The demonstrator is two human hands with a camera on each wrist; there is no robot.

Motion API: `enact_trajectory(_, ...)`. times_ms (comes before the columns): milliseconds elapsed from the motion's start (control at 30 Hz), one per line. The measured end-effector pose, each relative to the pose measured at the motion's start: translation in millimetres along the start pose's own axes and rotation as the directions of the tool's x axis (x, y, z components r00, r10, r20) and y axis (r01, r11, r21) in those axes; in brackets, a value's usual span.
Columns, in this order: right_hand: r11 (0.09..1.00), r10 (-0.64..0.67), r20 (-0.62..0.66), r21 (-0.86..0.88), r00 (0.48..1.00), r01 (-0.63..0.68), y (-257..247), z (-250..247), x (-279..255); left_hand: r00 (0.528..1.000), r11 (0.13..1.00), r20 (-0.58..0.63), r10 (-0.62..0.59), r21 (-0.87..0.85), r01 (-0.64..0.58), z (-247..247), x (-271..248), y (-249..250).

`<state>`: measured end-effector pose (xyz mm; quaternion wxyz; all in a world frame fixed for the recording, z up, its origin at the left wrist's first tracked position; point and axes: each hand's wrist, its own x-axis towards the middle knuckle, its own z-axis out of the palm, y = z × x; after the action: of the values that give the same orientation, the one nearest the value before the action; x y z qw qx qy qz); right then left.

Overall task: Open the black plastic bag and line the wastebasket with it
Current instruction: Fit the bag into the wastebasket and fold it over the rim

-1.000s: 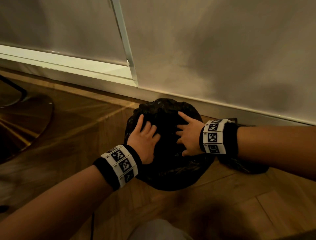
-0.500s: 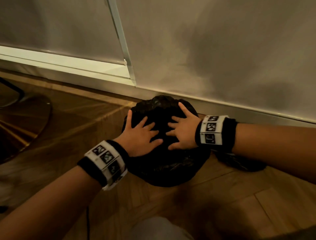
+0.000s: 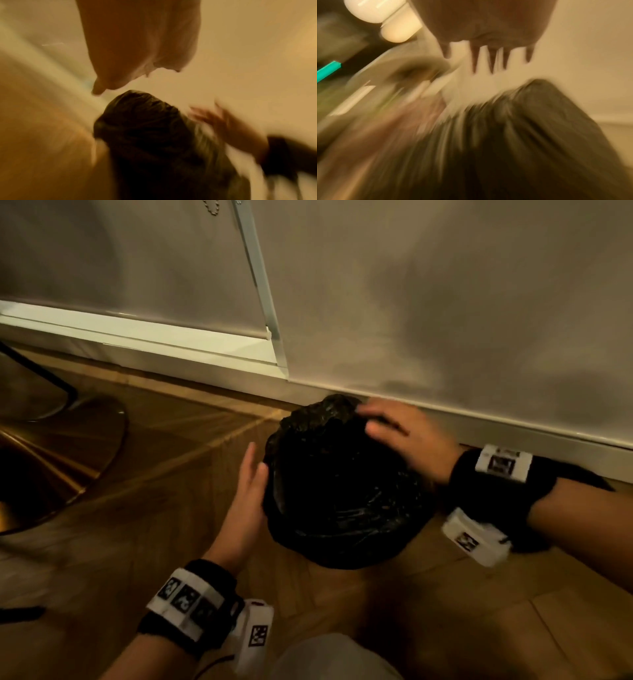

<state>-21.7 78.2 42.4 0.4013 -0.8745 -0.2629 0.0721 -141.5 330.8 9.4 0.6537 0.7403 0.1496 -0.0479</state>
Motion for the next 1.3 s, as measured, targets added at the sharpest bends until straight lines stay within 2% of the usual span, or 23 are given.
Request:
enact_trajectory(33, 0.967, 0.191, -0.144, 0.199, 0.971, -0.161, 2.3, -4.8, 7.5, 0.993, 0.97, 0.027, -0.111, -0.215, 0.115, 2.3, 3.4, -2.3)
enact_trajectory(67, 0.867, 0.389, -0.156, 0.396, 0.908, -0.303, 7.8, -4.8, 12.5, 0.983, 0.913, 0.085, -0.161, -0.366, 0.181, 6.2, 7.6, -4.2)
enact_trajectory(100, 0.704, 0.532, -0.041, 0.577, 0.846, -0.414, 15.1, -2.8, 14.1, 0.977, 0.88, 0.116, -0.177, -0.427, 0.21, 12.0, 11.8, -6.6)
enact_trajectory(133, 0.501, 0.583, 0.15, 0.707, 0.799, -0.498, 24.7, 4.2, 12.8, 0.977, 0.876, 0.117, -0.178, -0.434, 0.211, 17.6, 14.3, -6.3)
enact_trajectory(167, 0.34, 0.547, 0.313, 0.765, 0.776, -0.547, 35.5, 13.7, 10.1, 0.978, 0.886, 0.1, -0.184, -0.413, 0.209, 19.1, 18.1, -10.2)
enact_trajectory(200, 0.28, 0.49, 0.409, 0.762, 0.77, -0.584, 47.2, 23.5, 9.5, 0.981, 0.89, 0.094, -0.172, -0.412, 0.195, 22.2, 22.1, -11.1)
enact_trajectory(233, 0.273, 0.465, 0.453, 0.744, 0.761, -0.61, 56.6, 30.9, 9.0, 0.98, 0.886, 0.106, -0.168, -0.42, 0.197, 22.2, 25.9, -14.8)
enact_trajectory(333, 0.285, 0.474, 0.477, 0.713, 0.74, -0.641, 65.8, 34.4, 13.5, 0.959, 0.861, 0.187, -0.214, -0.427, 0.275, 20.8, 30.8, -16.3)
enact_trajectory(433, 0.344, 0.431, 0.538, 0.645, 0.725, -0.683, 62.3, 24.5, 11.7, 0.945, 0.901, 0.22, -0.244, -0.31, 0.305, 14.9, 32.8, -20.3)
enact_trajectory(500, 0.51, 0.49, 0.508, 0.492, 0.708, -0.706, 51.7, 9.6, 13.2, 0.953, 0.94, 0.195, -0.232, -0.205, 0.271, 2.3, 36.4, -14.2)
enact_trajectory(533, 0.615, 0.541, 0.43, 0.384, 0.723, -0.689, 44.9, -2.4, 19.0, 0.964, 0.961, 0.151, -0.217, -0.143, 0.238, -4.8, 41.7, -7.6)
enact_trajectory(567, 0.703, 0.55, 0.346, 0.298, 0.76, -0.645, 37.3, -14.3, 26.3, 0.976, 0.978, 0.087, -0.199, -0.043, 0.203, -12.1, 48.7, 0.7)
enact_trajectory(600, 0.783, 0.507, 0.291, 0.238, 0.811, -0.574, 29.9, -25.1, 35.2, 0.987, 0.985, 0.019, -0.158, 0.075, 0.156, -17.8, 56.3, 12.4)
enact_trajectory(667, 0.897, 0.363, 0.293, 0.145, 0.884, -0.417, 19.0, -38.3, 56.1, 0.999, 0.961, -0.022, -0.034, 0.274, 0.039, -24.6, 70.5, 39.2)
enact_trajectory(700, 0.93, 0.315, 0.331, 0.08, 0.89, -0.359, 13.7, -38.7, 67.6, 1.0, 0.947, 0.018, 0.024, 0.32, -0.029, -23.7, 78.0, 53.3)
enact_trajectory(767, 0.953, 0.288, 0.423, -0.041, 0.859, -0.299, 4.0, -28.5, 84.8, 0.987, 0.919, 0.149, 0.068, 0.376, -0.12, -15.8, 99.3, 66.4)
enact_trajectory(833, 0.954, 0.299, 0.485, -0.135, 0.822, -0.268, 1.3, -10.3, 95.9, 0.966, 0.885, 0.259, 0.022, 0.444, -0.14, -5.4, 120.5, 61.9)
enact_trajectory(900, 0.938, 0.336, 0.516, -0.264, 0.788, -0.226, 0.2, 1.4, 101.6, 0.938, 0.809, 0.346, -0.025, 0.559, -0.185, 2.7, 136.8, 48.3)
enact_trajectory(967, 0.922, 0.369, 0.543, -0.319, 0.754, -0.221, 1.5, 4.0, 105.7, 0.922, 0.741, 0.386, -0.028, 0.627, -0.24, 4.5, 144.9, 36.2)
enact_trajectory(1100, 0.906, 0.414, 0.551, -0.326, 0.724, -0.27, 0.4, -2.4, 103.3, 0.92, 0.744, 0.391, -0.011, 0.618, -0.254, 2.3, 137.4, 35.0)
enact_trajectory(1200, 0.924, 0.383, 0.501, -0.226, 0.776, -0.31, -4.8, -12.5, 91.8, 0.952, 0.822, 0.306, -0.014, 0.546, -0.163, -8.3, 123.0, 41.3)
enact_trajectory(1267, 0.923, 0.384, 0.365, -0.133, 0.848, -0.361, -4.6, -23.9, 77.5, 0.98, 0.912, 0.199, -0.013, 0.404, -0.07, -25.6, 104.0, 35.7)
enact_trajectory(1300, 0.909, 0.416, 0.273, -0.089, 0.868, -0.407, -0.5, -28.5, 66.8, 0.989, 0.945, 0.147, -0.031, 0.326, -0.019, -34.6, 92.1, 28.9)
